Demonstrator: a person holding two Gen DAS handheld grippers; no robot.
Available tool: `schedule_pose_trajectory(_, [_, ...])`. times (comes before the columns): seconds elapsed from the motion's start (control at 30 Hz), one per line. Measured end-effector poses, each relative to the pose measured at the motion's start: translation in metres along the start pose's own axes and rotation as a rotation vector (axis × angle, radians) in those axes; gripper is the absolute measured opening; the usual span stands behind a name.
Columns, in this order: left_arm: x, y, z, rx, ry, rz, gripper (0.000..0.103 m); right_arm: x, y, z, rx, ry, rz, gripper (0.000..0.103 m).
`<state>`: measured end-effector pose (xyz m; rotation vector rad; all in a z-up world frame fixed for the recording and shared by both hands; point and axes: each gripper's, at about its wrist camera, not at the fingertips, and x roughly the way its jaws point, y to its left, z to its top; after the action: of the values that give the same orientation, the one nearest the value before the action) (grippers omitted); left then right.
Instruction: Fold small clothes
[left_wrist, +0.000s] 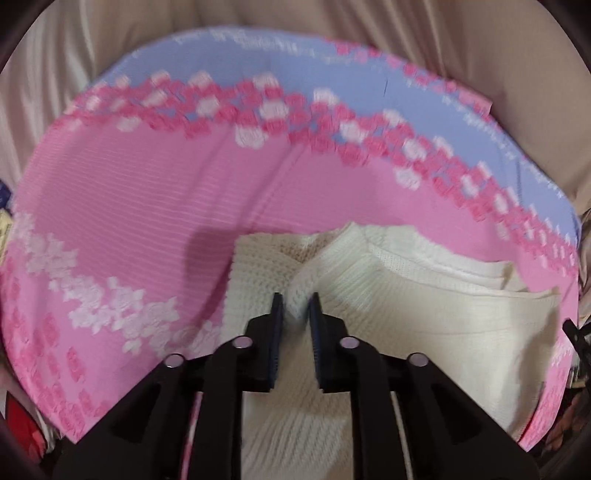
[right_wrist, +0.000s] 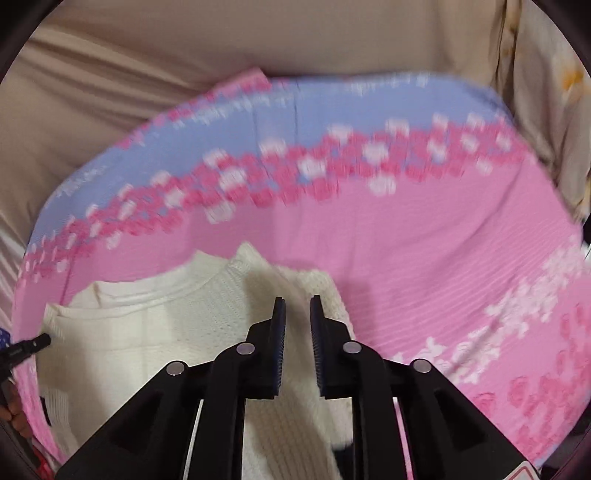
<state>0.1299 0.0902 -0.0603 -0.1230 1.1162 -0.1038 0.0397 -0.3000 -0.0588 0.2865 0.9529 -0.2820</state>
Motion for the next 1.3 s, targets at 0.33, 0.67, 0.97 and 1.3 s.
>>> schedule_pose_trajectory(0.33, [-0.004,-0.049,-0.099,0.139,0.112,-0.02,0.026,-0.028,0.129,-0.127,-0.376,0.185,0.361,0.015])
schedule_pose_trajectory(0.67, [0.005,0.057,-0.13,-0.001,0.199,0.071,0.027,-0.007,-0.062,-0.138,-0.02,0.247,-0.019,0.0])
schedule_pose_trajectory(0.97, [-0.01,0.023,-0.065,0.201,0.114,-0.054,0.035,-0.053,0.028,-0.131,0.066,0.164,0.031,0.009])
schedule_pose_trajectory(1.3, [0.015,0.011,-0.082,0.163,0.111,0.063,0.036,-0.011,0.046,-0.117,-0.021,0.271,0.079,0.006])
